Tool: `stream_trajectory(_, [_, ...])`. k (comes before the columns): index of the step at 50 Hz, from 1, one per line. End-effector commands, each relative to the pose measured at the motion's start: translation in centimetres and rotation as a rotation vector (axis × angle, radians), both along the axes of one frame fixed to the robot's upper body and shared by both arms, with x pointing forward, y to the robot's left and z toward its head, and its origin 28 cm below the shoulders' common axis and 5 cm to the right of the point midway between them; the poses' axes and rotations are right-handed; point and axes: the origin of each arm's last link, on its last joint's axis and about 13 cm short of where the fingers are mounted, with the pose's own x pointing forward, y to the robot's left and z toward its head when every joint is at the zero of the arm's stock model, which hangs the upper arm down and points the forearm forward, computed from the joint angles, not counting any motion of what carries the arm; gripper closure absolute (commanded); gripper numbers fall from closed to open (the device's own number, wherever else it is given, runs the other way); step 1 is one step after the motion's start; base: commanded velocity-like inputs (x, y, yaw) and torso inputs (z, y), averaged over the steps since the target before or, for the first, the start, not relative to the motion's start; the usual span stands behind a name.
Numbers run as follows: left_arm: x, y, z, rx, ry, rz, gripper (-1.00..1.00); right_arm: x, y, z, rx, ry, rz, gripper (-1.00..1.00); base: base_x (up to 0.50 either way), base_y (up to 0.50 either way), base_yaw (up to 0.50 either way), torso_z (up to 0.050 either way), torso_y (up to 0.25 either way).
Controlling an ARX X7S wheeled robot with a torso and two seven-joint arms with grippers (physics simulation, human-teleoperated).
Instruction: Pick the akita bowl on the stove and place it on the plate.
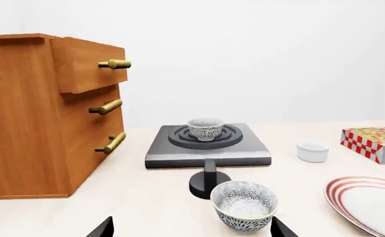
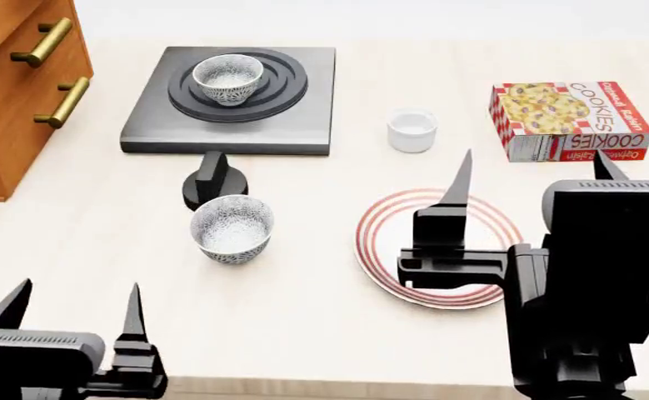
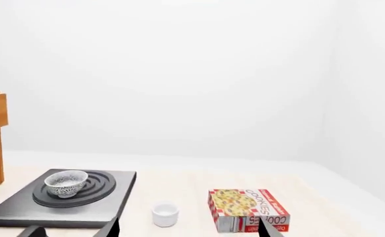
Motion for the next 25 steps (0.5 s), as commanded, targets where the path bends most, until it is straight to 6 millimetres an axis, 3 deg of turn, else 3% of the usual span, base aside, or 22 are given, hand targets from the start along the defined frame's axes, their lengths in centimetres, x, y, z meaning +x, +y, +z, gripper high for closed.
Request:
stream_trajectory(1, [2.7, -1.1, 4.5, 0.042, -0.055, -0.024, -1.0, 0.0, 0.0, 0.0, 0.002, -0.004, 0.005, -1.0, 0.0, 0.0, 0.0, 0.0, 0.0])
stream_trajectory(11, [5.7, -1.2, 5.1, 0.004, 0.04, -0.012, -1.0, 0.0, 0.0, 0.1, 0.01, -0.022, 0.013, -1.0, 0.0, 0.0, 0.0, 0.0, 0.0])
stream_trajectory(25, [6.2, -1.5, 5.8, -0.023, 0.069, -0.021, -1.0, -0.1, 0.0, 0.2, 0.01, -0.033, 0.027, -1.0, 0.0, 0.0, 0.0, 0.0, 0.0])
